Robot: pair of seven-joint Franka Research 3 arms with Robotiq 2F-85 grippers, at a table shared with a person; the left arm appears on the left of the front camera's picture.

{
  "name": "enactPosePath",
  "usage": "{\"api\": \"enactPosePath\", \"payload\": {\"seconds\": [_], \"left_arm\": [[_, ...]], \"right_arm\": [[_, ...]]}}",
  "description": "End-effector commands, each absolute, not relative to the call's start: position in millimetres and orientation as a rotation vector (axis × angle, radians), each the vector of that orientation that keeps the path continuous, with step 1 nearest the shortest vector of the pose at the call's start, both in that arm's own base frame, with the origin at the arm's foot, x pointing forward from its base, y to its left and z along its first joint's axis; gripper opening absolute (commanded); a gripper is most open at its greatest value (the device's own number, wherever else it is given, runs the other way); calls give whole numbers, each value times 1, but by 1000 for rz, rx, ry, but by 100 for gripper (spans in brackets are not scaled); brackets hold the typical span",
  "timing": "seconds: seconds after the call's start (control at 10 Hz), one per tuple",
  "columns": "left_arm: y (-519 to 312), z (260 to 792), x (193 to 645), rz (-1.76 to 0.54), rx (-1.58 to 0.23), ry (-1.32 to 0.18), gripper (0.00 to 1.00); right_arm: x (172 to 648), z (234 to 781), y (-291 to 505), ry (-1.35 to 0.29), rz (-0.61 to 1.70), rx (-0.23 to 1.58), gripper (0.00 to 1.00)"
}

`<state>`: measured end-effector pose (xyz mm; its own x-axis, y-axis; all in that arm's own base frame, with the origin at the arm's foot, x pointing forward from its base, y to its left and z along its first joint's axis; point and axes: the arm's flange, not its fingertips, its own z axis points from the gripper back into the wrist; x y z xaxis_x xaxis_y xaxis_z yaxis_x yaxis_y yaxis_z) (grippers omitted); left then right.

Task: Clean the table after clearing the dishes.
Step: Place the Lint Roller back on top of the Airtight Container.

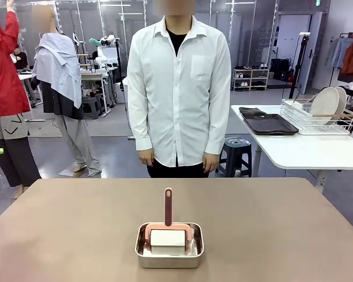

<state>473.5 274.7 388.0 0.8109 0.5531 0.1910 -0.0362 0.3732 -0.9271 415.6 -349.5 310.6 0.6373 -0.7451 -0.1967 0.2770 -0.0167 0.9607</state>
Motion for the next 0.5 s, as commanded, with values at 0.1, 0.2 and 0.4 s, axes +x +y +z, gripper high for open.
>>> {"api": "enactPosePath", "payload": {"seconds": [0.1,0.2,0.4], "left_arm": [[276,389,472,401,-1154,-518,100],[276,389,472,401,-1154,-518,100],[276,389,472,401,-1154,-518,100]], "right_arm": [[414,313,-346,-438,-857,1343,100],[414,313,-346,-438,-857,1343,100],[414,313,-346,-438,-857,1343,100]]}}
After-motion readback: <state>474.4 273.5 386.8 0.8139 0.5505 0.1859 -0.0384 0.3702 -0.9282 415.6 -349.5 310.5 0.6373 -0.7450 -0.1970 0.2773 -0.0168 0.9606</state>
